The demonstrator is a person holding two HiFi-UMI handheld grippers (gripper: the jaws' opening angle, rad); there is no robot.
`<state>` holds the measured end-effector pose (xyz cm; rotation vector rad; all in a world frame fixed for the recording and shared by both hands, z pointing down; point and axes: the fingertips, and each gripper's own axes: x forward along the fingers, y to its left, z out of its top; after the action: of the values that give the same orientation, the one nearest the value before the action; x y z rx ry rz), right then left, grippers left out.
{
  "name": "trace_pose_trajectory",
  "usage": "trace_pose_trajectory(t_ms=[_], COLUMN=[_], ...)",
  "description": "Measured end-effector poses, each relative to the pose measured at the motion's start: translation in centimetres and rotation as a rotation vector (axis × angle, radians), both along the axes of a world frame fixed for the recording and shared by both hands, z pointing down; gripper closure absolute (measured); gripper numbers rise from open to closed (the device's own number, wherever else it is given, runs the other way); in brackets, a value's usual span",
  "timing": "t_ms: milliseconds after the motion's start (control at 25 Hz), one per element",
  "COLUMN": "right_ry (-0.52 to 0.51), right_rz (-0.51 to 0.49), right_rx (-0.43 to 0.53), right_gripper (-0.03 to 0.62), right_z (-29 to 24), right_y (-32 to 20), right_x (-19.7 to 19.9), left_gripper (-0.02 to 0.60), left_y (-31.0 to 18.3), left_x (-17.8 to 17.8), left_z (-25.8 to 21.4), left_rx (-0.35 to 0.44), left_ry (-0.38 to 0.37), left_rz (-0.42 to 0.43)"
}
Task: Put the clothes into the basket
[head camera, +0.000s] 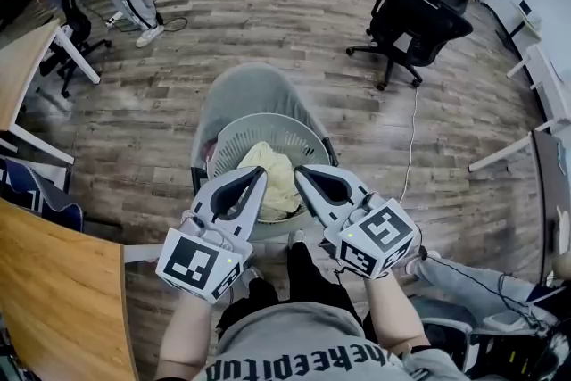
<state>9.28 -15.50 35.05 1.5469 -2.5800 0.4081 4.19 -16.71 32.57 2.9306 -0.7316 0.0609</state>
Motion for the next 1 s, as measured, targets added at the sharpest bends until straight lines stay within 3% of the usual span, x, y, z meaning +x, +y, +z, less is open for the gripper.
trace_pose_trajectory(t_ms=[560,1000], right_ry=[-0.003,0.016], right_rz=[0.066,0.072], right_rx=[0.147,0.174], right_gripper=[0.585,0.585], right_z=[-5.0,-5.4], right_y=[4.4,5.8], right_x=[-1.9,-4.2], left_gripper=[0.568,0.568], left_y=[3.6,5.1], left_x=[-0.8,-2.9], left_z=[-1.5,-1.8], left_rx=[0.048,0.062], left_ry=[-0.002,-0.001], left_rz=[0.078,0.079])
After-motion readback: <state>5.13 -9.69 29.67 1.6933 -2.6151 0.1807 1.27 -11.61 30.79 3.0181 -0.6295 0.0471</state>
